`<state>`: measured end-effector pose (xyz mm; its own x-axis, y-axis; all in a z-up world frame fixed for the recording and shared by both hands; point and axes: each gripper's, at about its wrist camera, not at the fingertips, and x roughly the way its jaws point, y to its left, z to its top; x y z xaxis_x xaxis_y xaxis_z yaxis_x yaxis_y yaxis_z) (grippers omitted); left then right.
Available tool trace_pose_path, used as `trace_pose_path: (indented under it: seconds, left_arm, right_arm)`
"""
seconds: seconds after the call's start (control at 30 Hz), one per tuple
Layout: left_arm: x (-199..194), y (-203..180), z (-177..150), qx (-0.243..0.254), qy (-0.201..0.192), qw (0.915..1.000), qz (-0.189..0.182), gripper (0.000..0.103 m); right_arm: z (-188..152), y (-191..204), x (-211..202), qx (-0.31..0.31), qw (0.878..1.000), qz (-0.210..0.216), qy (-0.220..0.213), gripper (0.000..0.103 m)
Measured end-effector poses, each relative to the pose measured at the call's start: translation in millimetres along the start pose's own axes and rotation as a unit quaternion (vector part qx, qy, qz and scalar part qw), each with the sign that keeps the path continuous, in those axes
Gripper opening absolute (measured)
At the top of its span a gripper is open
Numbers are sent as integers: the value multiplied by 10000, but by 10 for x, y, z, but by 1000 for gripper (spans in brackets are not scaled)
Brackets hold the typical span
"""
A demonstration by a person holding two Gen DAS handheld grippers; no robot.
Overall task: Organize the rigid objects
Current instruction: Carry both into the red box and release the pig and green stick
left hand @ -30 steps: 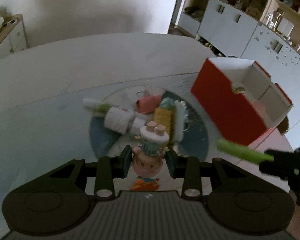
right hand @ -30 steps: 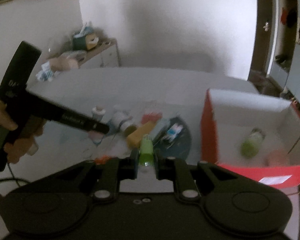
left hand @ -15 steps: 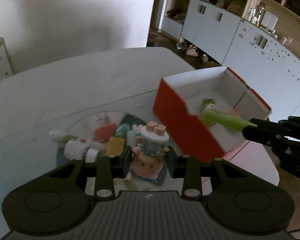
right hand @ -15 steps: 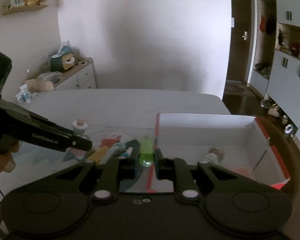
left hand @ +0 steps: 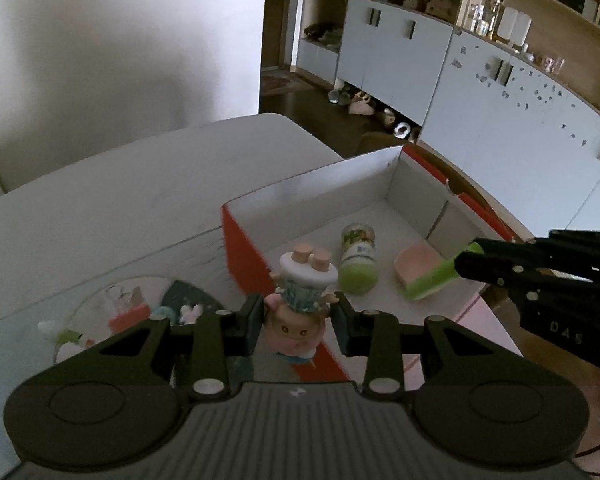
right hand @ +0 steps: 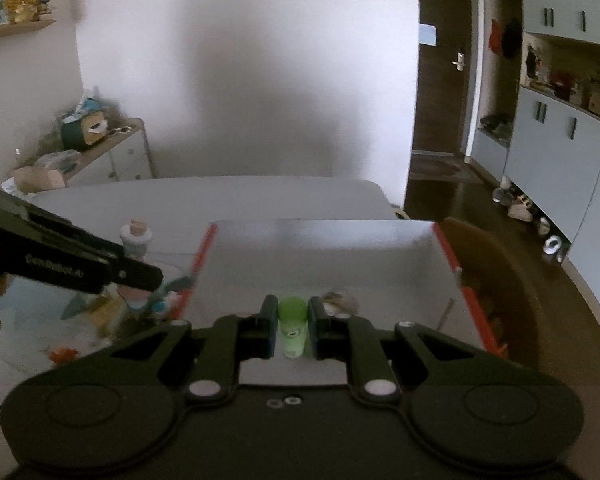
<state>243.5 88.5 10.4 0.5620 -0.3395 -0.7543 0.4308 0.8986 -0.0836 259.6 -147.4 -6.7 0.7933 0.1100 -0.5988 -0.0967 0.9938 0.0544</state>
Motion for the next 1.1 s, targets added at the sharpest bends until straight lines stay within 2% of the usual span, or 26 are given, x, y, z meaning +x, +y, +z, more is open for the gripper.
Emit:
trace_pose_path:
  seconds: [0.33,0.73,0.9,0.97,1.1]
  left_arm:
    - [498,-325,292,109,237,9996,85,36]
    - [1310,-405,358,309,933,9930,653,36]
    - [1587,-401,361,304,1206,9894,755,36]
    - [1631,-453,362,475,1173,9882,864,36]
    - [1761,-476,389,467,1338,9867,792,36]
  right_arm:
    - [75,-456,290,81,9999,-123,35,14]
    - [54,-670,795,-203,9997,-144,33,15]
    - [-23,-698,949,-349,9990,-127,237,15]
    - [-54,-717,973,-363,9987,-72,346,15]
    - [-128,-722,987,-341,9974,76,637,15]
